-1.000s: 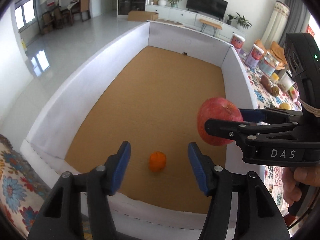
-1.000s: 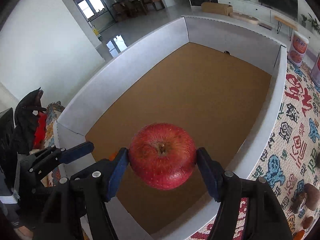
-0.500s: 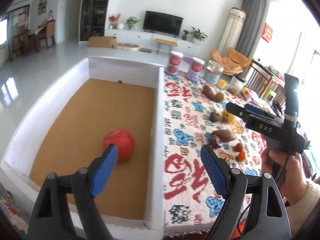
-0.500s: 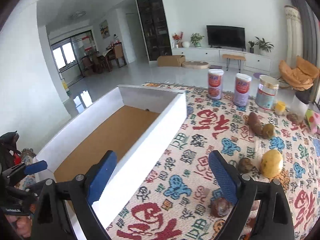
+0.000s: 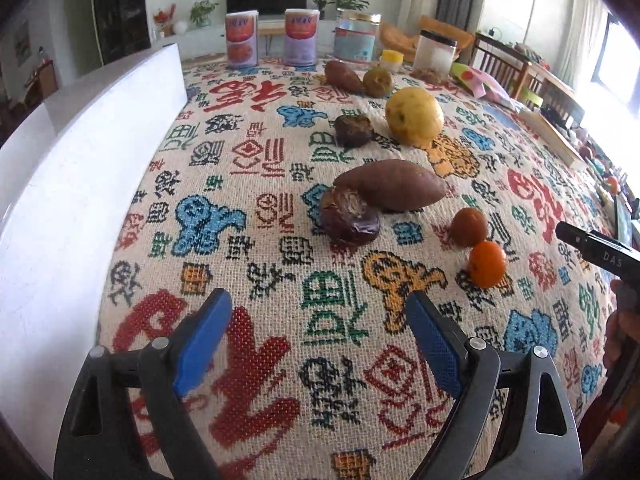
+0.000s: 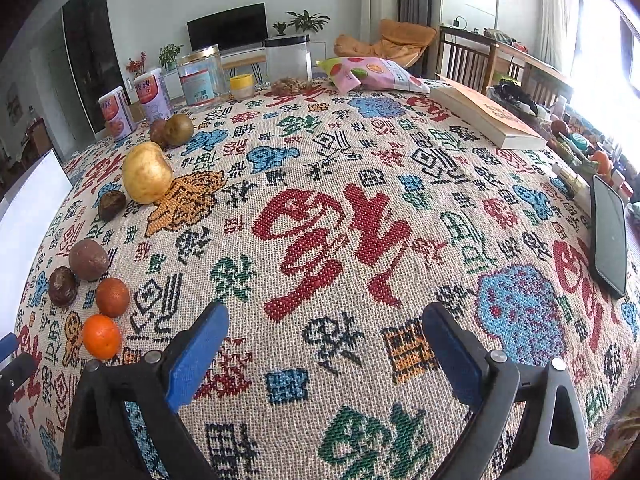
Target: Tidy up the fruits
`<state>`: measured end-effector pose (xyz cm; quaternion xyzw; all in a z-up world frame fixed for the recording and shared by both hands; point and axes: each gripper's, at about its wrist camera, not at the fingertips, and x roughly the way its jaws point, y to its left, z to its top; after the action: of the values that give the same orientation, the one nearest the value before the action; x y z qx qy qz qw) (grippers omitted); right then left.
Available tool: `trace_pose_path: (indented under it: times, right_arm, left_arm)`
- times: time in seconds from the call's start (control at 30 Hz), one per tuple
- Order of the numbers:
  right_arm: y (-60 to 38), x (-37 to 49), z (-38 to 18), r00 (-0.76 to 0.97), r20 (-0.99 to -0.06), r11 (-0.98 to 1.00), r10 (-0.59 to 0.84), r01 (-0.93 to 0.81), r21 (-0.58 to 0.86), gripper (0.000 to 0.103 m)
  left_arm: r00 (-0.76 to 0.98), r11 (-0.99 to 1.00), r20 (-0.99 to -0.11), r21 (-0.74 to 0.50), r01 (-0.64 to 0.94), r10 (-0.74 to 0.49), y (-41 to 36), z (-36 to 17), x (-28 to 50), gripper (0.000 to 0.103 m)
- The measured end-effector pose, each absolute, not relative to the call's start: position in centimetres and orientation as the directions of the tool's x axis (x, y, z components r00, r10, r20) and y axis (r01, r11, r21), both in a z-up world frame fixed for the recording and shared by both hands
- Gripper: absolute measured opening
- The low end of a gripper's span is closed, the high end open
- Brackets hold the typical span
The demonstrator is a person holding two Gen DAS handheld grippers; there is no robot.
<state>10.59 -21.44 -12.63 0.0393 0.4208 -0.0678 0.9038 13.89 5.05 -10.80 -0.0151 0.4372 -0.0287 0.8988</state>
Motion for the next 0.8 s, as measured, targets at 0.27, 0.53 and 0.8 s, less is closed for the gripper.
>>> trace_pose_path:
  times: [0.27,0.53,0.8]
  right_arm:
    - [-22.4,13.5,-15.4,0.609,-0.79,0.993,-0.076,0.115,-0.007,0.099]
    - [-22.3,13.8,-15.8,0.596,-0.798,0.993,-0.084,0.12,-0.015,0.103]
    - [-22.3,13.7,-15.8,0.596,-0.798,0.993,-0.083,0.119,-0.014,0.103]
  left_arm:
    - [0.615,0.999,-0.789,-0.02,-0.044,0.011,5.4,-13.1,16.1,0.09]
    - [0.604,0.999,-0.796,-0.002,-0.042,0.024,5.0,-13.2,16.5,0.096]
    - [0.605,0.999,-0.796,-0.003,-0.042,0.023,5.1,-13.2,16.5,0.097]
